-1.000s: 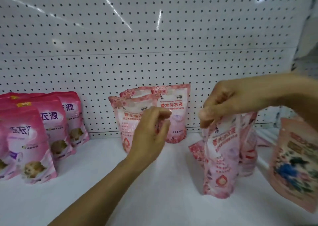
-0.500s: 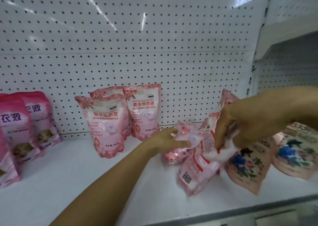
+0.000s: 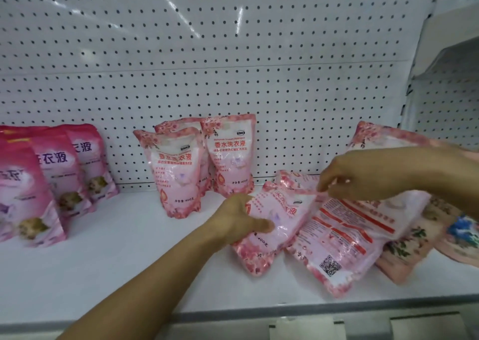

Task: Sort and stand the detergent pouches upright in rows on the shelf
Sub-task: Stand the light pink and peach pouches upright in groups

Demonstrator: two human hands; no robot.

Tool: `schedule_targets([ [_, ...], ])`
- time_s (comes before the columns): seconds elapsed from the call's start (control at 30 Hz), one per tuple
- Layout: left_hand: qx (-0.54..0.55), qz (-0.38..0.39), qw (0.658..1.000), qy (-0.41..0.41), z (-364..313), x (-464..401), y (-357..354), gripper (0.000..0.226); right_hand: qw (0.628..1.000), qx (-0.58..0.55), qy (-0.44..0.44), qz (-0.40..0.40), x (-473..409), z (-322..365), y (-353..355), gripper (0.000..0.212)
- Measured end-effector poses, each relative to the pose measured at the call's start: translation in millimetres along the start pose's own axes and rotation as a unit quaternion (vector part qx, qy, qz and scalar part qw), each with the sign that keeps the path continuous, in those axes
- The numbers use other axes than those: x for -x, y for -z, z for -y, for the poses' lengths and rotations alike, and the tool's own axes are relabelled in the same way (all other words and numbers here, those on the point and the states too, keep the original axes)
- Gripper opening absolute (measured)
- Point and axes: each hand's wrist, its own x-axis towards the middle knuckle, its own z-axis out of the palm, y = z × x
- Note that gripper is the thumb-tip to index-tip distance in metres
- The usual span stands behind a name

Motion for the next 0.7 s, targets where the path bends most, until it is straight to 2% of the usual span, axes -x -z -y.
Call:
schedule_targets([
  [0.1, 0.009, -0.080, 0.995, -0.052, 13.3, 12.8, -5.2, 0.025, 0.986, -0.134, -0.019, -0.097, -22.4, 9.6, 1.9, 0.062],
  [0.2, -0.001, -0.157, 0.983, -0.096, 25.9, 18.8, -6.8, 0.040, 0.968, -0.230, -0.055, -0.082, -53.8, 24.1, -1.3, 0.074],
  [0.23, -0.011, -0.187, 0.975, -0.118, 29.7, 19.8, -6.5, 0.042, 0.956, -0.277, -0.059, -0.074, -63.6, 27.9, -3.6, 0.068],
  [0.33, -0.012, -0.248, 0.957, -0.148, 34.8, 24.0, 0.0, 0.036, 0.897, -0.432, -0.031, -0.093, -79.1, 39.3, 2.8, 0.025],
  [0.4, 0.059, -0.220, 0.966, -0.124, 35.4, 27.6, 10.7, 0.037, 0.874, -0.465, 0.001, -0.145, -82.9, 45.5, 12.4, 0.014],
  [0.5, 0.148, -0.154, 0.972, -0.095, 34.5, 27.3, 34.1, 0.060, 0.844, -0.478, 0.061, -0.233, -83.6, 61.9, 37.1, 0.022],
  [0.53, 0.162, -0.140, 0.972, -0.095, 33.7, 26.6, 41.4, 0.060, 0.842, -0.475, 0.074, -0.245, -84.2, 68.1, 44.6, 0.025],
  [0.63, 0.172, -0.127, 0.971, -0.105, 32.1, 23.9, 57.3, 0.033, 0.845, -0.463, 0.094, -0.253, -89.0, 77.8, 58.1, 0.030],
  [0.7, 0.175, -0.133, 0.971, -0.098, 35.4, 18.5, 62.4, 0.024, 0.849, -0.455, 0.093, -0.250, -92.5, 79.0, 59.9, 0.027],
])
